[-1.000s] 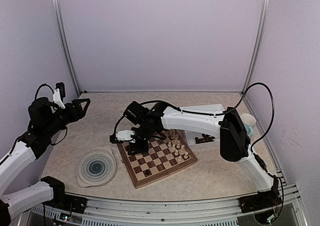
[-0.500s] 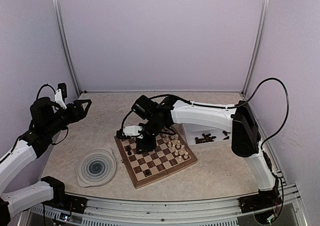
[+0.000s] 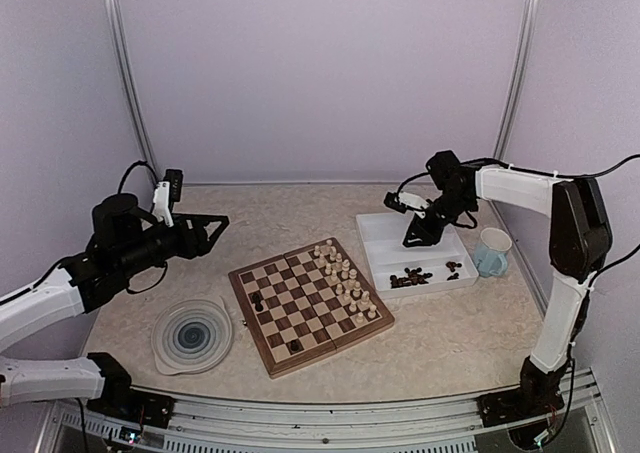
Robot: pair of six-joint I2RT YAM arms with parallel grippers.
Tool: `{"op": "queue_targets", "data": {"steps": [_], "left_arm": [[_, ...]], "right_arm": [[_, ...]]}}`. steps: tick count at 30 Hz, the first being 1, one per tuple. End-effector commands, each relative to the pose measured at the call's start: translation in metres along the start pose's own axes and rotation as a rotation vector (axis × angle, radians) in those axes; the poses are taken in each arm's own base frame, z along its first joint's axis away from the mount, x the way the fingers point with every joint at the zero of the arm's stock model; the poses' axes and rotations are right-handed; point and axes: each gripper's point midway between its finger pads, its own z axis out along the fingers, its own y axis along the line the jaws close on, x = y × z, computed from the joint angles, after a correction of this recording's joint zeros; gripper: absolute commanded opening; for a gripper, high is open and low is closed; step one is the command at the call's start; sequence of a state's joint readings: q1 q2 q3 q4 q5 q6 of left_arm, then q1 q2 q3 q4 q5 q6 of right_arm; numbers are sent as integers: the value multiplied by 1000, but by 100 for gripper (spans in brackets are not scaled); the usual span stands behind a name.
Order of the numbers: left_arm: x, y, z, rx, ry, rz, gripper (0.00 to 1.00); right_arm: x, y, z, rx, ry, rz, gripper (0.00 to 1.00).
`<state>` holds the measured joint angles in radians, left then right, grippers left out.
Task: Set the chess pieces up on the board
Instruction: Pick up the chess pile from the storage box.
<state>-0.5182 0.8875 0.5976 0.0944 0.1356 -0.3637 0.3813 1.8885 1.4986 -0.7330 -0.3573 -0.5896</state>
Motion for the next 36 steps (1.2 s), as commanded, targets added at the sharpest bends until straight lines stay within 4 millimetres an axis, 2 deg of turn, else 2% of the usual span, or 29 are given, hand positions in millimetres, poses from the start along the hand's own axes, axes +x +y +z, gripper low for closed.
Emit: {"op": "queue_targets", "data": {"steps": [1, 5, 11, 18, 26, 36], "left_arm": [[-7, -34, 11, 43, 1, 102, 68], [5, -50, 24, 68, 50, 117, 68], [5, -67, 25, 96, 43, 125, 68], [6, -67, 25, 94, 50, 130, 68], [9, -66, 30, 90, 62, 143, 68], [9, -67, 33, 93, 56, 143, 68]], "right_arm": [[40, -14, -3, 18, 42, -33, 23], [61, -9, 7, -8, 88, -102, 24], [71, 3, 16, -92, 117, -155, 24], [84, 14, 18, -131, 153, -201, 26], [111, 29, 35, -168, 265, -253, 26], [127, 40, 51, -216, 330, -266, 32]]}}
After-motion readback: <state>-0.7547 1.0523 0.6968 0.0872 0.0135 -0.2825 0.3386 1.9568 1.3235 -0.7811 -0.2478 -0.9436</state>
